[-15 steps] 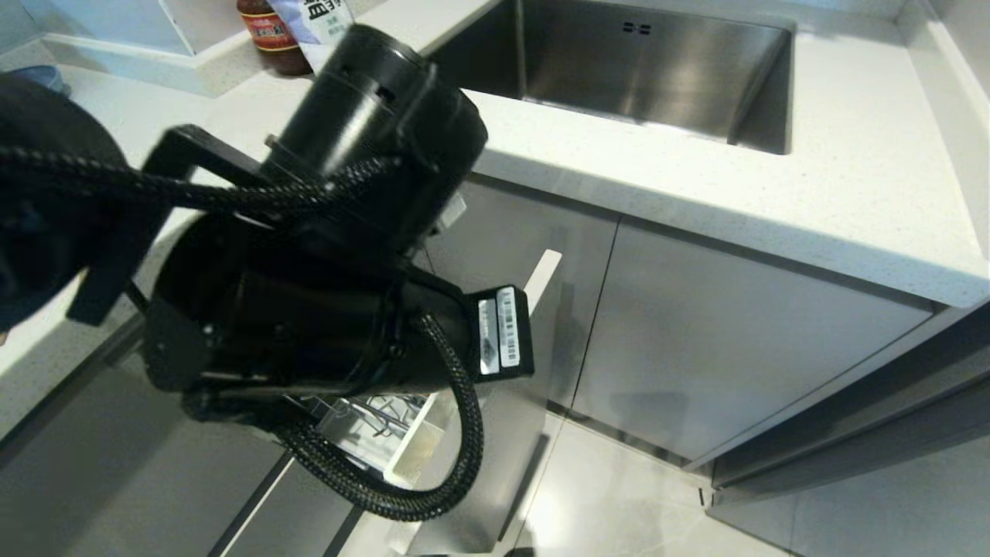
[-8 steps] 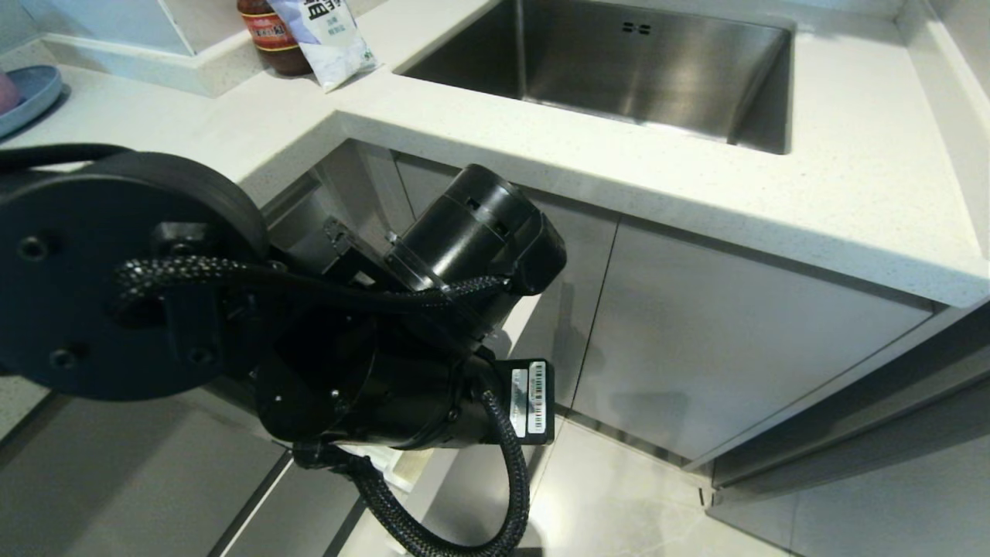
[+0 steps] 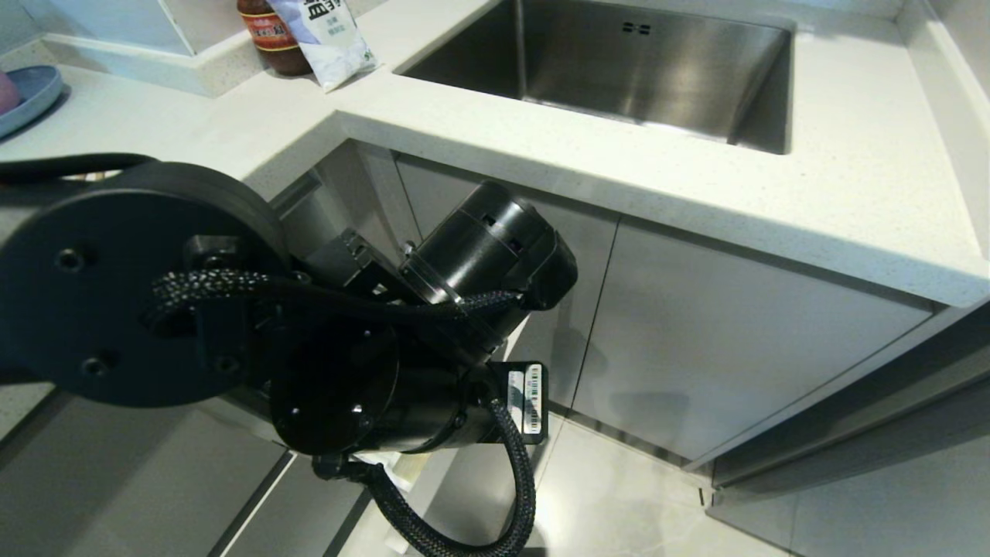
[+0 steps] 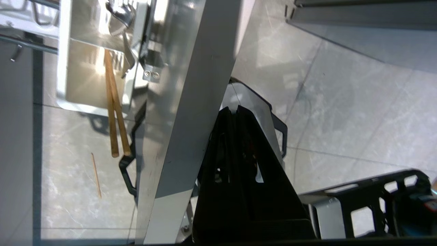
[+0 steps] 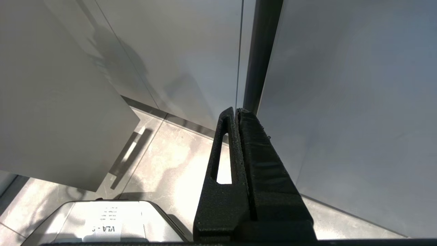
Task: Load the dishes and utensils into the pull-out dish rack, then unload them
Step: Close the cupboard
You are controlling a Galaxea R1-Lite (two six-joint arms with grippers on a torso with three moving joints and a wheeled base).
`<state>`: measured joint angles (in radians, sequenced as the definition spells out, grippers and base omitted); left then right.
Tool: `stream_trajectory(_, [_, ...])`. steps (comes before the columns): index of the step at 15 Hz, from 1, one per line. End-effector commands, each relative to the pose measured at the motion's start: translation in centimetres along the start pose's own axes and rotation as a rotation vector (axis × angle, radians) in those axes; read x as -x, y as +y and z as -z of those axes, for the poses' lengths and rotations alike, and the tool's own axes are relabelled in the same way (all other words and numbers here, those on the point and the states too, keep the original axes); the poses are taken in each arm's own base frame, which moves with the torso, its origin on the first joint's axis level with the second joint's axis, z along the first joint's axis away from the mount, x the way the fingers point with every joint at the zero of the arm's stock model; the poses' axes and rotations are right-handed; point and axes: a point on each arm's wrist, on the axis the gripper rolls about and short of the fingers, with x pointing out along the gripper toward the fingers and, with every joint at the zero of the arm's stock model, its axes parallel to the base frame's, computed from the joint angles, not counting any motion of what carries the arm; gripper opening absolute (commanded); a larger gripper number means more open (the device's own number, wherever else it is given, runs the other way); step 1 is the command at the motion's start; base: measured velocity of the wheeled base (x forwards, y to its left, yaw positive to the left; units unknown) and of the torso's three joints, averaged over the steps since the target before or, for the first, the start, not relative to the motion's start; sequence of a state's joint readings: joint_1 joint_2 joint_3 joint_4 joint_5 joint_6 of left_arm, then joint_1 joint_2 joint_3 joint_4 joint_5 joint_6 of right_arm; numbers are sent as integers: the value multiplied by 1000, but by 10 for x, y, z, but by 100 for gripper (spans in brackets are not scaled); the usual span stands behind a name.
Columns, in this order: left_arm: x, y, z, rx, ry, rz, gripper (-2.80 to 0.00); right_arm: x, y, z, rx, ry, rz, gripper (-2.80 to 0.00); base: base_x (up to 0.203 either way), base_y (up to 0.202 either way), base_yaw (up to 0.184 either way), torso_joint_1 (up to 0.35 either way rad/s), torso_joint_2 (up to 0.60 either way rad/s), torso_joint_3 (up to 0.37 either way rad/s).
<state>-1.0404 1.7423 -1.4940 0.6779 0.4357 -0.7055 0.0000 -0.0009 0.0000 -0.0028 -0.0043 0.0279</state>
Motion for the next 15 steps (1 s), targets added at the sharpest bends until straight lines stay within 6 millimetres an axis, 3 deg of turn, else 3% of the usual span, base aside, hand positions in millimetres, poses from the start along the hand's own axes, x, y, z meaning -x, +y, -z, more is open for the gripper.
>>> stream_trajectory(1, [1, 2, -1, 4, -32, -46, -280, 0, 0, 0, 0, -1, 0, -280, 0, 0, 0, 0, 0, 0])
stream_trajectory(9, [-2, 10, -5, 12, -67, -113, -280, 0, 0, 0, 0, -2, 0, -280, 0, 0, 0, 0, 0, 0])
stream_trajectory(15, [-5, 35, -12, -25, -88, -268, -280, 0, 0, 0, -1, -1, 0, -280, 0, 0, 0, 0, 0, 0])
